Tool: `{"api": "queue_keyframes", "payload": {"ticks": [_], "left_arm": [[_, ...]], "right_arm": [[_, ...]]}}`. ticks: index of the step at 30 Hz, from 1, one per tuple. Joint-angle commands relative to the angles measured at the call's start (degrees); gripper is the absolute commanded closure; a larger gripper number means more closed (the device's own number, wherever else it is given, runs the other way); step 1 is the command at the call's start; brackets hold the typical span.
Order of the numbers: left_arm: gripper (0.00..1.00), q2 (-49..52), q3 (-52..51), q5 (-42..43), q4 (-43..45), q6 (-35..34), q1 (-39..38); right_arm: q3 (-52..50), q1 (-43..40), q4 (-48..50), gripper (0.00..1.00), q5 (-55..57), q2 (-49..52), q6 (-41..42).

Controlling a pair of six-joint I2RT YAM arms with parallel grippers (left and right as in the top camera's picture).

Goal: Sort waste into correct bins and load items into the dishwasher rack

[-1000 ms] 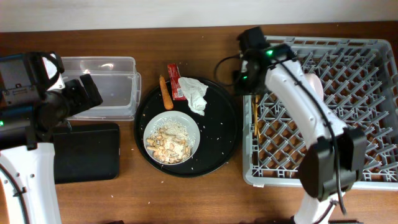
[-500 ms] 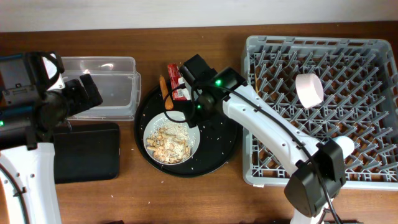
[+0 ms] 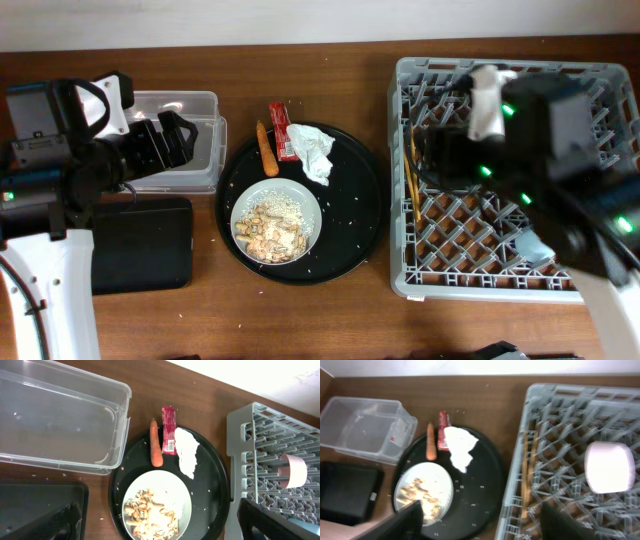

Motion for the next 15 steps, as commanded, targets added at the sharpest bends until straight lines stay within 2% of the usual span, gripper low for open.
{"api": "queue_keyframes", "payload": {"ticks": [1, 8, 12, 15], "left_arm": [[0.01, 0.0, 0.6, 1.0, 0.5, -0.9, -0.1], [0.01, 0.0, 0.6, 1.0, 0.1, -0.9, -0.1], [0.01, 0.0, 0.6, 1.0, 0.1, -0.9, -0.1], [0.01, 0.0, 0.6, 1.0, 0.1, -0.9, -0.1]], "right_arm": [[0.1, 0.0, -0.5, 0.02, 2.9, -4.0, -0.7], [0.1, 0.0, -1.6, 0.02, 3.0, -3.5, -0.8], [0.0, 0.0, -13.5, 0.02, 3.8, -4.1, -1.3], [-5.6, -3.3, -3.5, 0.02, 3.8, -11.4, -4.3]]}}
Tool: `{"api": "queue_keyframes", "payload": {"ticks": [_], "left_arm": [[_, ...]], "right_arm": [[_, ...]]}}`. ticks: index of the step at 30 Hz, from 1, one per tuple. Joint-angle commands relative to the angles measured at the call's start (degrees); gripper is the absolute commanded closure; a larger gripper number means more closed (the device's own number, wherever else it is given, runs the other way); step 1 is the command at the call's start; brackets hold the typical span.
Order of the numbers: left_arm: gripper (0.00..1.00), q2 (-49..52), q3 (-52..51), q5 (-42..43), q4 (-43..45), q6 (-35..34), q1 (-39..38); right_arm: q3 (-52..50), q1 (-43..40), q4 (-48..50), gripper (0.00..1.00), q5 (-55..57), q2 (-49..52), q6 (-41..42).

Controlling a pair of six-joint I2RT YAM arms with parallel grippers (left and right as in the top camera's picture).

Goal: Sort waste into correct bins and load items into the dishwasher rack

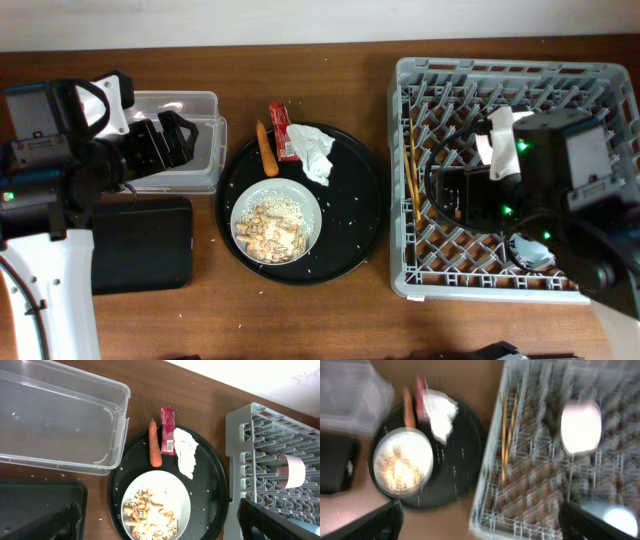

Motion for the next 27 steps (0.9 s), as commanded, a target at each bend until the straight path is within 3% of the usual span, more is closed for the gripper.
{"api": "queue_keyframes", "payload": {"ticks": [1, 5, 9, 13, 16, 19, 27], "left_arm": [[0.01, 0.0, 0.6, 0.8, 0.0, -0.7, -0.1], [0.01, 0.0, 0.6, 0.8, 0.1, -0.7, -0.1], [0.01, 0.0, 0.6, 0.8, 0.1, -0.7, -0.1], [0.01, 0.0, 0.6, 0.8, 0.1, -0.7, -0.1], [0.01, 0.0, 0.6, 0.8, 0.0, -0.7, -0.1], [0.01, 0.0, 0.6, 0.8, 0.1, -0.7, -0.1], [0.01, 0.0, 0.6, 0.8, 0.1, -0.7, -0.1]], "right_arm": [[-8.2, -4.4, 11.2, 0.02, 1.1, -9.5, -4.0], [-37.9, -14.7, 31.5, 0.02, 0.8, -26.3, -6.8], [-70.1, -17.1, 50.9, 0.02, -0.3, -42.8, -6.8], [-87.8, -17.1, 62.8, 0.02, -0.7, -57.7, -6.8], [-95.4, -17.1, 65.7, 0.02, -0.7, -67.8, -6.8], [-99.3, -17.1, 75.2, 0.02, -0.6, -67.9, -6.8], [-99.4, -17.1, 75.0, 0.02, -0.7, -67.8, -6.8]]}}
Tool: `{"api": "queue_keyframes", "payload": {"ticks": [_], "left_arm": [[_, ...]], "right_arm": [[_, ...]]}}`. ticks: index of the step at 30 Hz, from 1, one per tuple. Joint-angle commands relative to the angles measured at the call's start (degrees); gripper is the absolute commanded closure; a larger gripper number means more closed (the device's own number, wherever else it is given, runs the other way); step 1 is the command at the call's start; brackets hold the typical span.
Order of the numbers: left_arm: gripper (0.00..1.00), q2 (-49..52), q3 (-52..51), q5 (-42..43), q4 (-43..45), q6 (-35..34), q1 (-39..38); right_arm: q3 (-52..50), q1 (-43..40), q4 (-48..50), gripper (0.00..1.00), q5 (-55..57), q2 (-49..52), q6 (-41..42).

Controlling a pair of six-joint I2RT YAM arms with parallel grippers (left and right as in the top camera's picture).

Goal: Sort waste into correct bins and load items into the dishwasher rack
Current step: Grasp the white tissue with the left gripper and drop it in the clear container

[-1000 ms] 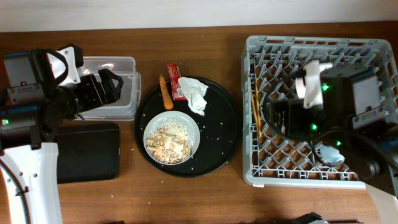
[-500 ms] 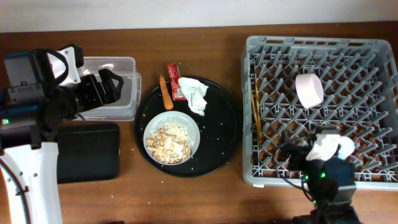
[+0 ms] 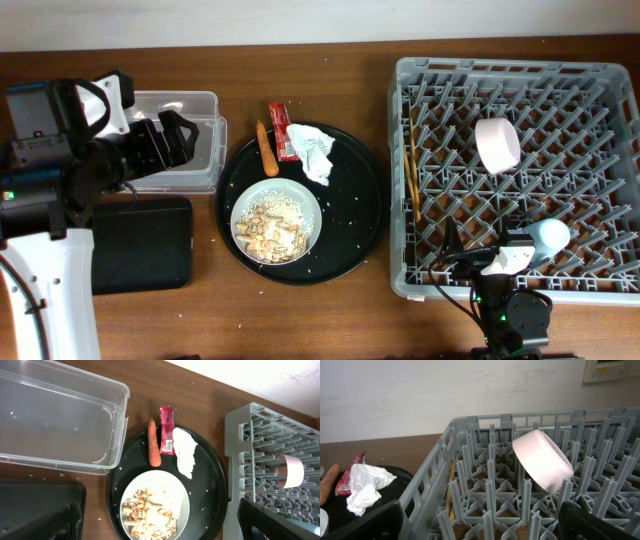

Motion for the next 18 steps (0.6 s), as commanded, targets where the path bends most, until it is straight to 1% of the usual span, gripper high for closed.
{"api": "queue_keyframes", "payload": {"ticks": [1, 4, 5, 6, 7, 8, 9, 10, 11, 12, 14, 15, 16, 17, 18], "left_arm": [[0.01, -0.1, 0.5, 0.6, 0.1, -0.5, -0.1], [0.01, -0.1, 0.5, 0.2, 0.1, -0.3, -0.1], [0.01, -0.1, 0.5, 1.2, -0.3, -0.5, -0.1], [0.01, -0.1, 0.5, 5.2, 0.2, -2.3, -0.1], [0.01, 0.2, 0.5, 5.9, 3.4, -3.5, -0.3], [0.01, 0.7, 0.5, 6.2, 4.6, -3.5, -0.9], [0.01, 2.0, 0.5, 6.1, 6.2, -3.4, -3.0], [0.01, 4.8, 0.3, 5.4, 7.1, -2.5, -6.9], [0.01, 10.1, 0.3, 3.5, 7.8, -2.4, -13.1], [0.01, 13.8, 0.3, 3.8, 9.3, -2.4, -16.6], [0.01, 18.8, 0.3, 2.9, 10.8, -2.4, -20.5], [0.07, 22.9, 0.3, 0.3, 13.9, -2.4, -22.8], [0.11, 26.0, 0.3, -2.4, 15.5, -2.4, -24.7], [0.11, 28.9, 0.3, -7.2, 16.4, -2.7, -26.7], [0.16, 31.3, 0.3, -11.0, 17.2, -3.6, -28.4]], "right_arm": [[-0.6, -0.4, 0.1, 0.02, -0.3, -0.6, 0.0], [-0.6, -0.4, 0.1, 0.02, -0.3, -0.6, 0.0], [-0.6, -0.4, 0.1, 0.02, -0.3, -0.6, 0.0], [-0.6, -0.4, 0.1, 0.02, -0.3, -0.6, 0.0], [-0.6, -0.4, 0.1, 0.02, -0.3, -0.6, 0.0], [-0.6, -0.4, 0.1, 0.02, -0.3, -0.6, 0.0], [-0.6, -0.4, 0.1, 0.02, -0.3, -0.6, 0.0], [-0.6, -0.4, 0.1, 0.02, -0.3, -0.6, 0.0], [-0.6, -0.4, 0.1, 0.02, -0.3, -0.6, 0.0], [-0.6, -0.4, 0.1, 0.02, -0.3, -0.6, 0.0], [-0.6, -0.4, 0.1, 0.02, -0.3, -0.6, 0.0], [-0.6, -0.4, 0.1, 0.02, -0.3, -0.6, 0.0], [-0.6, -0.4, 0.1, 0.02, -0.3, -0.6, 0.0], [-0.6, -0.4, 0.1, 0.02, -0.3, -0.6, 0.0], [-0.6, -0.4, 0.1, 0.02, -0.3, -0.6, 0.0]]}}
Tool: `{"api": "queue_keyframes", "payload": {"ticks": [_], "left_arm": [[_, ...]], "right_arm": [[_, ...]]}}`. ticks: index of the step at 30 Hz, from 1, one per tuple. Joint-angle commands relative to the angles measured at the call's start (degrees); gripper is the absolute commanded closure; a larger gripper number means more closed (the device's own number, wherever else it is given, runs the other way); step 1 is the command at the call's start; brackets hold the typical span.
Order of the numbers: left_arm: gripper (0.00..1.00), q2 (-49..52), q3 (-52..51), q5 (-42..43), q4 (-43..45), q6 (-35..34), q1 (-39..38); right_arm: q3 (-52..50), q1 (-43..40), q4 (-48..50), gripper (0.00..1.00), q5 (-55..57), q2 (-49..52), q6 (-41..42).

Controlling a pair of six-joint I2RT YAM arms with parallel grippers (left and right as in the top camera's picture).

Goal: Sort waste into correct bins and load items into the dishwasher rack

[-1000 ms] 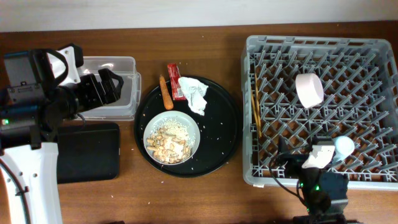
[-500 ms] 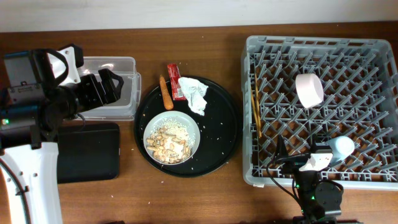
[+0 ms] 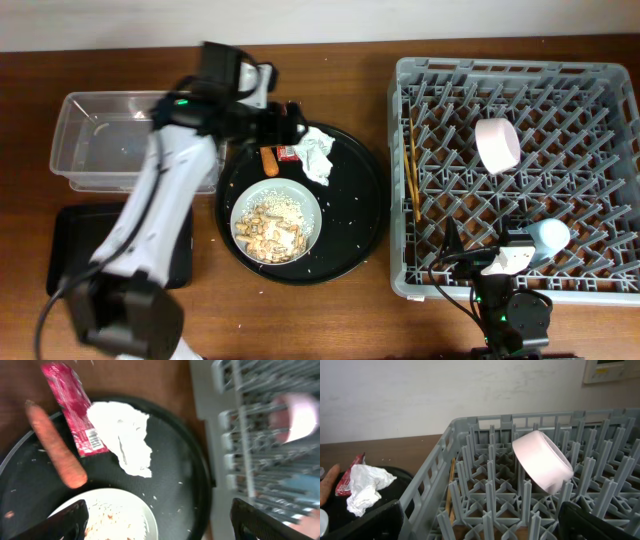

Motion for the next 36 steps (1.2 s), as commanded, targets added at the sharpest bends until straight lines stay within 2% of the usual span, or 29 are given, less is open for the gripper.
{"api": "queue_keyframes", "payload": {"ticks": [1, 3, 6, 8, 11, 16, 18, 20, 23, 27, 28, 29, 30, 31, 33, 35, 36], "left_arm": [[0.18, 7.8, 0.0, -13.6, 2.4, -1.8, -5.9], [0.22, 12.9, 0.0, -17.9, 6.1, -1.8, -9.1], [0.41, 20.3, 0.0, -21.6, 10.6, -1.8, -12.8], [0.62, 23.1, 0.0, -21.8, 11.5, -1.8, -13.6], [1.0, 22.9, 2.1, -21.7, 10.6, -1.8, -13.6], [1.0, 16.9, 19.3, -22.1, -6.6, -1.8, -10.9], [1.0, 14.1, 22.8, -25.6, -11.7, -3.4, -7.9], [1.0, 11.6, 23.0, -28.9, -14.6, -3.9, -2.0], [1.0, 11.5, 22.9, -29.3, -17.2, -4.0, 9.3], [0.99, 13.7, 22.9, -23.3, -17.8, -4.6, 15.6], [0.58, 14.5, 22.9, -22.8, -18.0, -4.6, 15.7], [0.27, 15.2, 22.9, -22.7, -18.0, -4.6, 15.2], [0.14, 15.6, 22.9, -22.5, -17.5, -4.6, 14.1], [0.14, 16.0, 22.9, -21.2, -16.7, -4.5, 12.0], [0.14, 17.2, 22.9, -24.7, -16.4, -4.6, 8.1], [0.22, 20.8, 22.9, -22.1, -13.8, -4.3, 3.0], [0.23, 22.3, 22.9, -22.2, -13.1, -3.1, 0.9]], "right_arm": [[-0.5, -0.4, 0.0, 0.02, -0.3, -0.4, 0.0], [-0.5, -0.4, 0.0, 0.02, -0.3, -0.4, 0.0], [-0.5, -0.4, 0.0, 0.02, -0.3, -0.4, 0.0], [-0.5, -0.4, 0.0, 0.02, -0.3, -0.4, 0.0], [-0.5, -0.4, 0.0, 0.02, -0.3, -0.4, 0.0], [-0.5, -0.4, 0.0, 0.02, -0.3, -0.4, 0.0], [-0.5, -0.4, 0.0, 0.02, -0.3, -0.4, 0.0], [-0.5, -0.4, 0.0, 0.02, -0.3, -0.4, 0.0], [-0.5, -0.4, 0.0, 0.02, -0.3, -0.4, 0.0], [-0.5, -0.4, 0.0, 0.02, -0.3, -0.4, 0.0], [-0.5, -0.4, 0.0, 0.02, -0.3, -0.4, 0.0], [-0.5, -0.4, 0.0, 0.02, -0.3, -0.4, 0.0], [-0.5, -0.4, 0.0, 0.02, -0.3, -0.4, 0.0], [-0.5, -0.4, 0.0, 0.02, -0.3, -0.4, 0.0], [-0.5, -0.4, 0.0, 0.02, -0.3, -0.4, 0.0], [-0.5, -0.4, 0.0, 0.02, -0.3, -0.4, 0.0], [-0.5, -0.4, 0.0, 0.02, -0.3, -0.4, 0.0]]}}
